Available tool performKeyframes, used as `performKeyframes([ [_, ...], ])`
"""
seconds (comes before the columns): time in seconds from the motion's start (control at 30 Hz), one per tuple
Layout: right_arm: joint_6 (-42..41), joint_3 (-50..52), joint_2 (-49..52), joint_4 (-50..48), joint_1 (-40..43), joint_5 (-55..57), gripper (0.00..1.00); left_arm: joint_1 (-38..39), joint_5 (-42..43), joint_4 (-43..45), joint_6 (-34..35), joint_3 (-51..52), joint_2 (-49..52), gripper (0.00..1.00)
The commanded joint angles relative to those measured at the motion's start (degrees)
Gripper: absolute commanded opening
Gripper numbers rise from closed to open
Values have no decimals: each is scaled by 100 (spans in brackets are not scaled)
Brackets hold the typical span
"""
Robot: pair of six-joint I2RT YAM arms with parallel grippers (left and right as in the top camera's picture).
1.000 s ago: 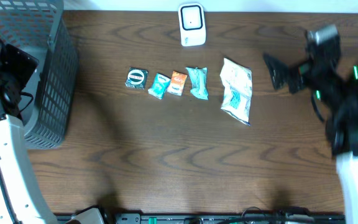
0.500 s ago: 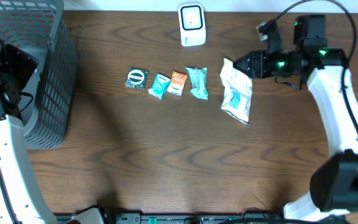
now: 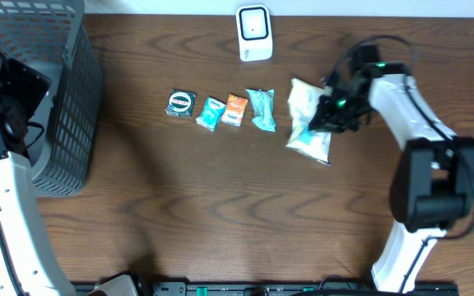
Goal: Scan the item barcode
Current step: 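Move the right gripper over the yellow-white snack bag, then lower the right gripper and pinch the snack bag's edge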
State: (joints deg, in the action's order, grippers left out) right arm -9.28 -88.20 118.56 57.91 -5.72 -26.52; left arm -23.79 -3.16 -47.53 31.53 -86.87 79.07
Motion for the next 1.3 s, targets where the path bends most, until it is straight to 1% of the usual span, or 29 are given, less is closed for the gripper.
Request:
performKeyframes([
  [0.0,-96,-92,439,85,-407,72,2,-20,-55,-2,28,-35,2,98],
  [0.1,-98,-92,597,83,-608,260,1,-20,-52,-2,28,-35,2,98],
  [0.23,-149,-219,468,262,-643,669,1,-20,-55,-2,28,-35,2,98],
  [0.4,-138,-916,59,892,-417,1180,1,-20,-52,-2,28,-35,2,98],
  [0.53,-142,-1281,-293,872,-306,1823,1,-20,-55,-2,28,-35,2,97],
  [0.67,-142,-1316,-446,527,-278,1867,1,-20,-55,-2,28,-35,2,98],
  [0.9,-278,-1113,-278,122,-339,1869,1,-20,-52,-2,28,-35,2,98],
  [0.97,-317,-885,-214,-216,-356,1871,2,-20,-55,-2,28,-35,2,97],
  [1.07,-323,-363,-57,-1110,-431,1860,1,-20,-55,-2,28,-35,2,98],
  [1.13,-509,-24,33,-1639,-457,1742,1,-20,-55,-2,28,-35,2,98],
  [1.2,-549,223,125,-2024,-463,1405,1,-20,-52,-2,28,-35,2,98],
  [1.27,-551,258,146,-2074,-461,1329,1,-20,-55,-2,28,-35,2,98],
])
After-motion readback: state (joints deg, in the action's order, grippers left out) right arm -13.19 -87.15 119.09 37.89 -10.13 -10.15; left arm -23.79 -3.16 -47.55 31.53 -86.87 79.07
